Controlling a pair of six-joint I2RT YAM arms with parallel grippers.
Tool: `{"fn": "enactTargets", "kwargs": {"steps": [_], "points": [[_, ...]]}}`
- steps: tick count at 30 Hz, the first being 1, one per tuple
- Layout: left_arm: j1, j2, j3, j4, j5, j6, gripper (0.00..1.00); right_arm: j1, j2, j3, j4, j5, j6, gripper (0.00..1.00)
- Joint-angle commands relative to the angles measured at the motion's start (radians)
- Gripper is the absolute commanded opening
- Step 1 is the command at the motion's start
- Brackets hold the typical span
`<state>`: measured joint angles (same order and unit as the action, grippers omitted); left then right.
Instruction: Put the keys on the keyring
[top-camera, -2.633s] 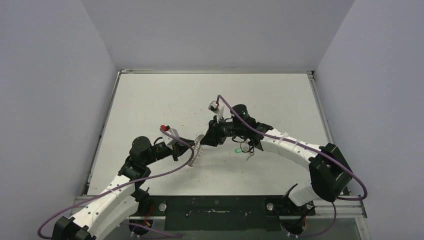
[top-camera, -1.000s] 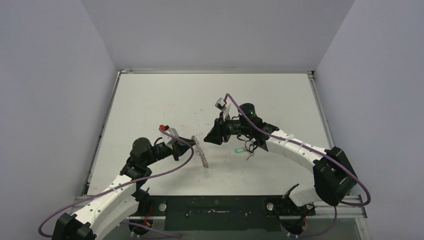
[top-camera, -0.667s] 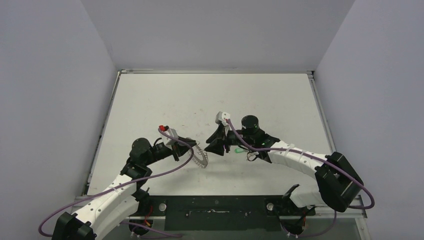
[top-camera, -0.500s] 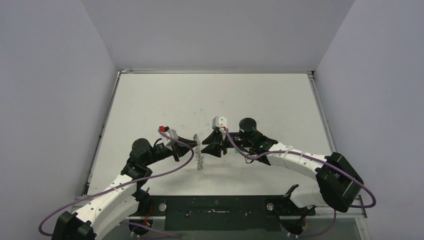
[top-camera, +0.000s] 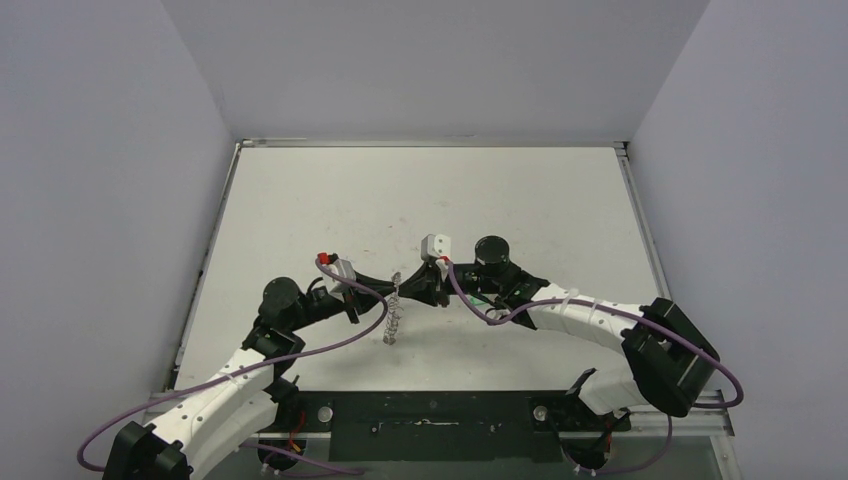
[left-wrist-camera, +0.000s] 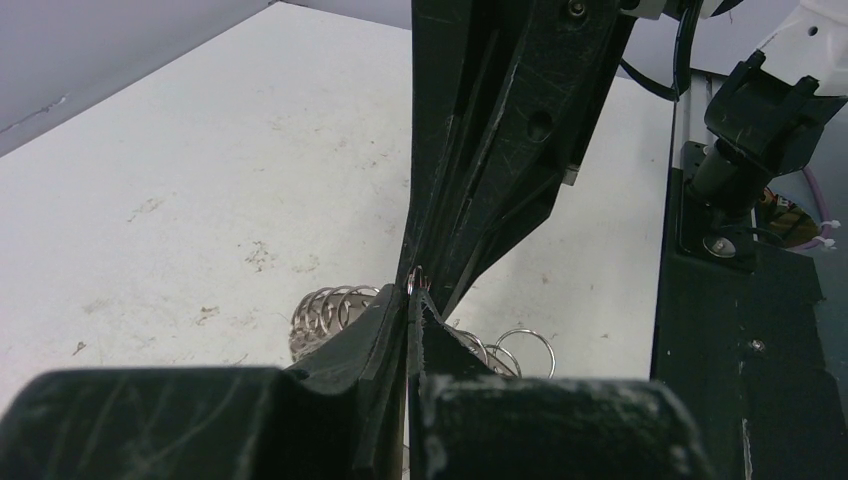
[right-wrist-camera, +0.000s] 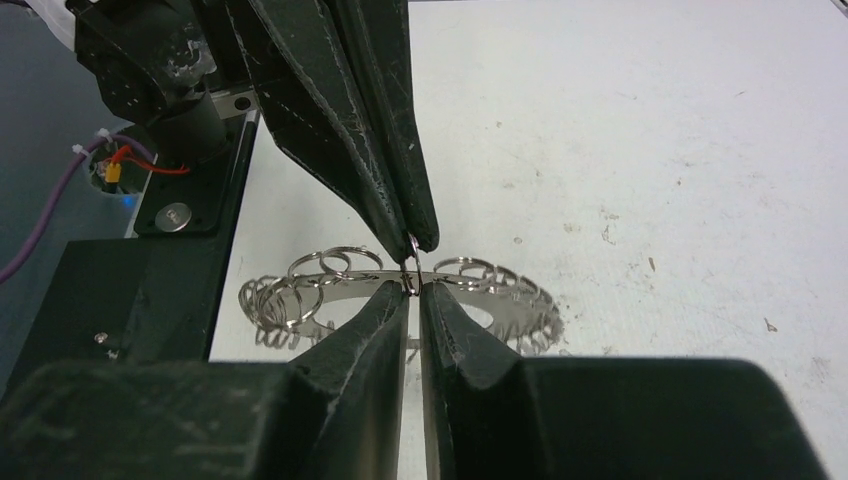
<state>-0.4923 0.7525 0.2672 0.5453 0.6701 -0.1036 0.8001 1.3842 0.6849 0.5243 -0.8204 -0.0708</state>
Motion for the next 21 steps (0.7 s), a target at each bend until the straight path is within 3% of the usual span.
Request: {"fn": "enactTargets", "kwargs": {"steps": [1,7,16,21], "points": [[-0.006,-0.002,0.007,0.101,0.02,-0.017,0.0,0.011,0.004,0.05,0.077,-0.046,-0.013,0.1],[-0.007,0.004,0.007,0.101,0.026,-0.018,0.0,0.014,-0.002,0.058,0.085,-0.044,0.018,0.06],[-0.008,0.011,0.01,0.102,0.031,-0.018,0.0,0.016,-0.002,0.072,0.072,-0.039,0.045,0.17],[-0.009,0.017,0.016,0.102,0.032,-0.016,0.0,0.016,0.006,0.087,0.045,-0.037,0.046,0.12]]}}
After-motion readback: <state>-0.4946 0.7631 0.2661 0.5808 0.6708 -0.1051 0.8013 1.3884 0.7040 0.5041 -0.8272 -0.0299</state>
